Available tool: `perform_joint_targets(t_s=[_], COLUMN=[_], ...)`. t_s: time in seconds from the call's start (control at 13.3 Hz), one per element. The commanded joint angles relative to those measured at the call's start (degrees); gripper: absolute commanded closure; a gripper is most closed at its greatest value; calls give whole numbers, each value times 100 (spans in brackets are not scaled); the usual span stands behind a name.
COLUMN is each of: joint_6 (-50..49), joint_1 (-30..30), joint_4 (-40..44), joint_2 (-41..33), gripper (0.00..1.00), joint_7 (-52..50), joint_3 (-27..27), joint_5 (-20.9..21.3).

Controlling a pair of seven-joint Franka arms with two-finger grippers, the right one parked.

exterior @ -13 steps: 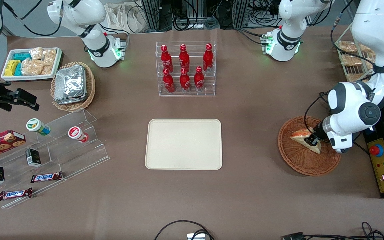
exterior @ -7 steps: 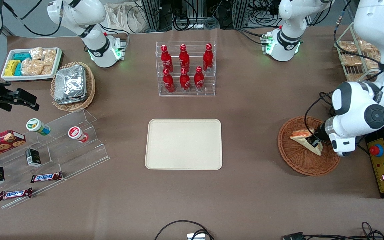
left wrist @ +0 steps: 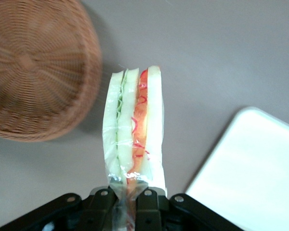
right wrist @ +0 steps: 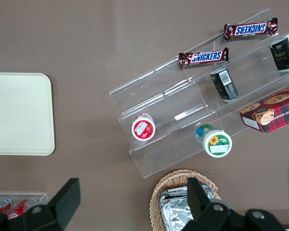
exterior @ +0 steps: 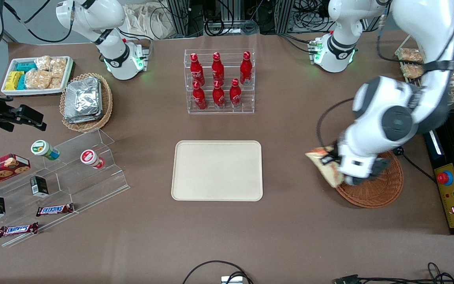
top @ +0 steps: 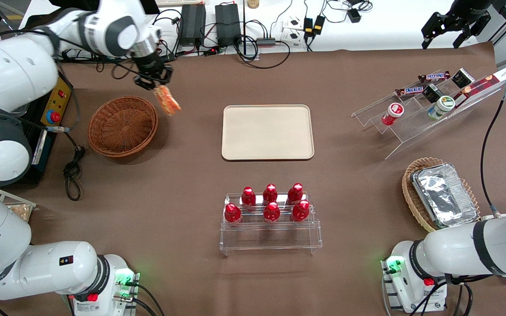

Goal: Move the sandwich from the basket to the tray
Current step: 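Lift the sandwich and carry it with the left gripper to the tray, then lower the sandwich onto the tray and open the left gripper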

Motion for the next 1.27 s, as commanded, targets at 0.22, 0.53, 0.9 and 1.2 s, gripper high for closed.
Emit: perform_joint_targets(t_s=[0.22, 0.53, 0.9, 1.2], joint_6=[-24, 353, 539, 16], joint_1=[-1626, -1961, -2031, -1952], joint_4=[1917, 2043, 2016, 2007], joint_2=[2345, 2823, 2842, 2343], gripper=[95, 94, 0, 0], joint_7=[37, 46, 37, -41], joint_3=[76, 85, 85, 85], joint_5=[888, 897, 870, 827])
